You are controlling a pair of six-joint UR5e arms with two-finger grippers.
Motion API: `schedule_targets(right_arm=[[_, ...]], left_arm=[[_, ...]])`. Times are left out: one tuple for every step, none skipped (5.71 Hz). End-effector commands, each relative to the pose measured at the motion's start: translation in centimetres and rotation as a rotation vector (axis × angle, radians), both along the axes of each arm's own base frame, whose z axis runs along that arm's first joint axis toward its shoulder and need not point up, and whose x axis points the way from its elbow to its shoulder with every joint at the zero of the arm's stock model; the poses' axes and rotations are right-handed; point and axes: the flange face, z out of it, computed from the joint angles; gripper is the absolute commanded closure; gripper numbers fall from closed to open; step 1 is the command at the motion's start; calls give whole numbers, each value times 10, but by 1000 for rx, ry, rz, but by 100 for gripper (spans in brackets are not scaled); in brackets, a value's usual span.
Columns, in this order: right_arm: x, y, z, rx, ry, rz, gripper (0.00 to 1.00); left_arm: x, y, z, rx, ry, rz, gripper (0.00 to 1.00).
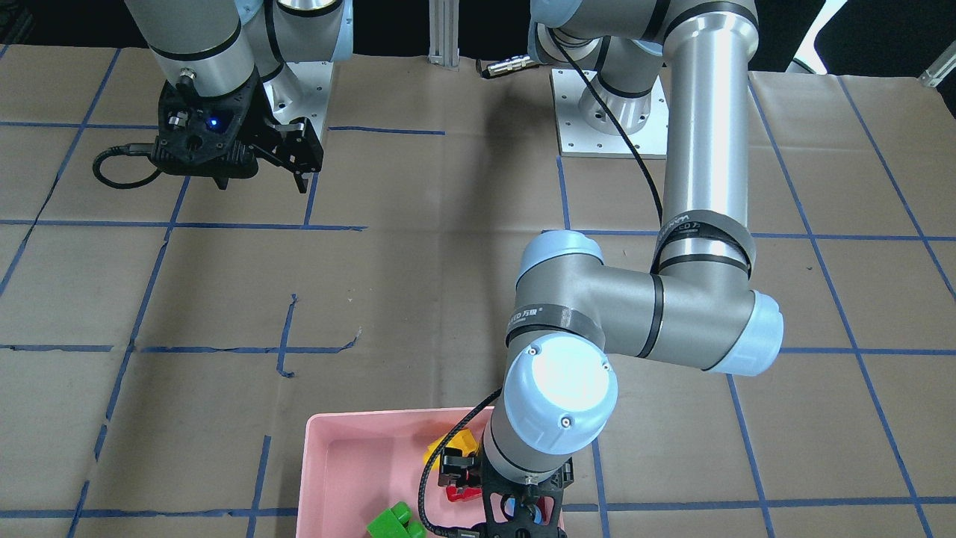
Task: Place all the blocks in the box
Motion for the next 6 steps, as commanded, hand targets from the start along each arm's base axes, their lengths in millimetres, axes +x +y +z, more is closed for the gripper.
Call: schedule_targets(right_arm=[[-12, 6, 10, -12, -2, -26, 0], [-9, 8, 10, -12, -8, -22, 0], [-4, 9, 12, -16, -29, -15, 0], [-4, 7, 12, -24, -27, -14, 0], [-5, 7, 12, -24, -24, -10, 0], [-5, 7, 12, -26, -16, -6, 0]], left_arm=[[36, 29, 97, -38, 3, 23, 0], [86, 52, 144, 1, 0, 77, 0], [128, 86, 169, 35, -20, 55, 0], [163, 124, 174, 59, -23, 70, 0], [180, 176, 164, 98, -23, 65, 0], [178, 226, 166, 93, -29, 33, 0]])
